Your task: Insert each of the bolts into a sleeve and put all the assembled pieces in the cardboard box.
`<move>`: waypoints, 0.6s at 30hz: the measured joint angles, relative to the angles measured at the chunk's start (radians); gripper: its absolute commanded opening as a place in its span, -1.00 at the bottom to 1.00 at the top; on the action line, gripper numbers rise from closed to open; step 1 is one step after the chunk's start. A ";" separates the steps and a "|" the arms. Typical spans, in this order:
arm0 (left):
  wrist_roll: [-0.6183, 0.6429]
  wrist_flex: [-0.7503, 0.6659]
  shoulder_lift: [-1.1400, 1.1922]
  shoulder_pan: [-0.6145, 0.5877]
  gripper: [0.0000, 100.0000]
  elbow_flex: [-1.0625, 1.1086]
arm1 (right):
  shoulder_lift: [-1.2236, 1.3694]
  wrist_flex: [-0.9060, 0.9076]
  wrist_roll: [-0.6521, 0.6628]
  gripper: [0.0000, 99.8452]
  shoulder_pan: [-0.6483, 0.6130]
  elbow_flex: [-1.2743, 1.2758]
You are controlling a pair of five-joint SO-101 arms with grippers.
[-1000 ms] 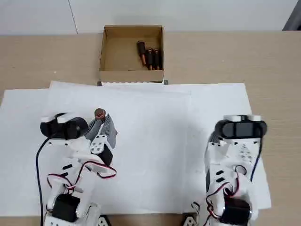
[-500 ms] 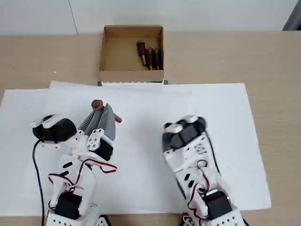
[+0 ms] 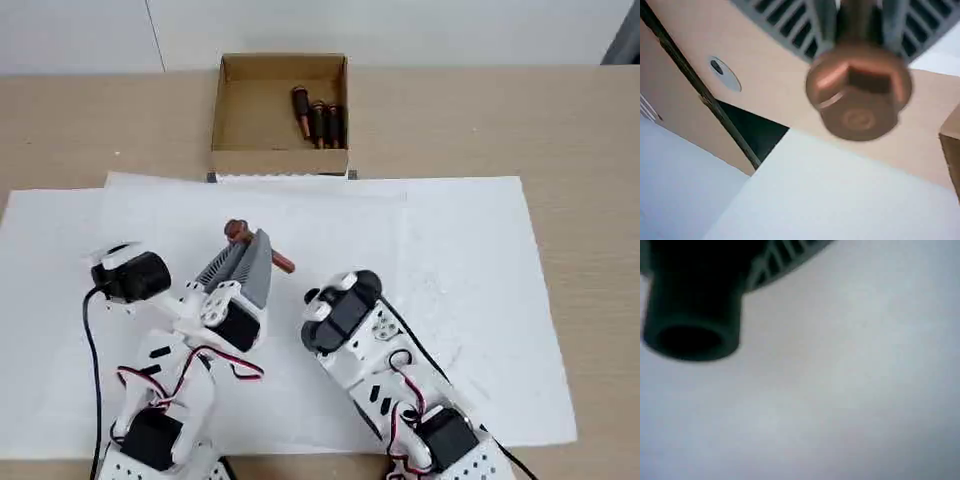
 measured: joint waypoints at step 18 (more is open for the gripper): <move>0.000 0.049 0.000 0.057 -0.99 0.000 | 0.002 -0.158 0.074 -0.99 0.023 0.029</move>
